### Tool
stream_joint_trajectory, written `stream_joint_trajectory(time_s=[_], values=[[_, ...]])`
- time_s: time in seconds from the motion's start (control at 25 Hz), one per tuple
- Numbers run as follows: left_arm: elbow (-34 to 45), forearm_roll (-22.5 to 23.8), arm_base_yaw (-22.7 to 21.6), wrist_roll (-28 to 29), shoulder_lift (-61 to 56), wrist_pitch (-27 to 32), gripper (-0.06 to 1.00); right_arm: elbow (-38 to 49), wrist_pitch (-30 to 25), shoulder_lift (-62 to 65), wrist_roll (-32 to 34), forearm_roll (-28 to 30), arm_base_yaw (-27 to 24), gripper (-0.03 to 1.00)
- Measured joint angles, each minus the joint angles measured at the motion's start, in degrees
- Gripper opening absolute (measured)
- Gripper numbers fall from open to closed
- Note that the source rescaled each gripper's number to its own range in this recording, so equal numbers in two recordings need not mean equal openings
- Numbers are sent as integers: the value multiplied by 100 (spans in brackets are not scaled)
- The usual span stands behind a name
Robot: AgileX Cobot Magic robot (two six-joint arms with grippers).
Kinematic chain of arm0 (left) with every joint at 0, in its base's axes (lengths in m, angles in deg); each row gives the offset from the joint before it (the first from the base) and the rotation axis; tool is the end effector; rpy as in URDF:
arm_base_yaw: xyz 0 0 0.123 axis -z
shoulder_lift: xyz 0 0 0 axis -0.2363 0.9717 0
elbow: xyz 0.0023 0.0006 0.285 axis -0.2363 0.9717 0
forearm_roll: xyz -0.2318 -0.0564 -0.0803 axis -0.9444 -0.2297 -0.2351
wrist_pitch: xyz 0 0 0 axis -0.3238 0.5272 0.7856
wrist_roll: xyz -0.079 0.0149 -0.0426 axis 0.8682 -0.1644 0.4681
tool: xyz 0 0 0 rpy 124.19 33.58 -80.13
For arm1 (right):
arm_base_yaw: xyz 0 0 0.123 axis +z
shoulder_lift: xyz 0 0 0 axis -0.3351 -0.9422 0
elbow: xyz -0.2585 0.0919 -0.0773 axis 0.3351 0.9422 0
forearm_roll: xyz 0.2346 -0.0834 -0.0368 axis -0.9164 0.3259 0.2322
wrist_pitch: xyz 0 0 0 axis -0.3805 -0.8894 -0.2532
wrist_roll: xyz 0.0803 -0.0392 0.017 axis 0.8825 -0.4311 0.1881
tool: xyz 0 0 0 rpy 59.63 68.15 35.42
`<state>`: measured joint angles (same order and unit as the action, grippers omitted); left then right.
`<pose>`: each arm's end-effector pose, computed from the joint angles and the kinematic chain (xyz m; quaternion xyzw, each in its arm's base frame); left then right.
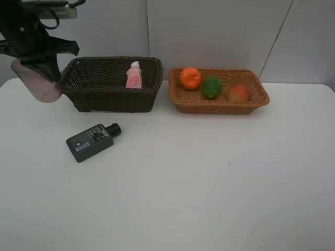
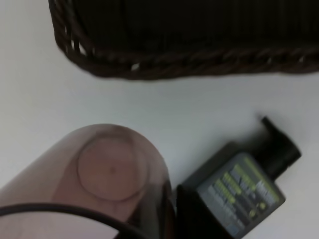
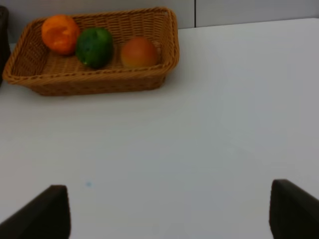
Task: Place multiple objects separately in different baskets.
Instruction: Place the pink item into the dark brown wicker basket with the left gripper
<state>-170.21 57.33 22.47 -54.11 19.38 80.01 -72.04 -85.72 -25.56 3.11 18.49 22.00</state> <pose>0.3735 -0.0535 0.2602 -0.0133 0.9824 -0.0069 0.1861 -0.0020 -0.0048 0.2848 0.0370 0.8540 0.0141 0.5187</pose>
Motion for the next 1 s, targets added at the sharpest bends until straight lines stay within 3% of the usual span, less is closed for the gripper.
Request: stream_joint_trajectory(time_s=[0.4, 0.72, 1.0], values=[[-355, 905, 274, 1159, 155, -1836, 0, 0, 0, 0, 0, 0, 0, 70], [-355, 975, 274, 1221, 847, -3094, 0, 0, 0, 0, 0, 0, 0, 70], [-355, 826, 274, 1226, 1639, -3718, 0, 0, 0, 0, 0, 0, 0, 70]])
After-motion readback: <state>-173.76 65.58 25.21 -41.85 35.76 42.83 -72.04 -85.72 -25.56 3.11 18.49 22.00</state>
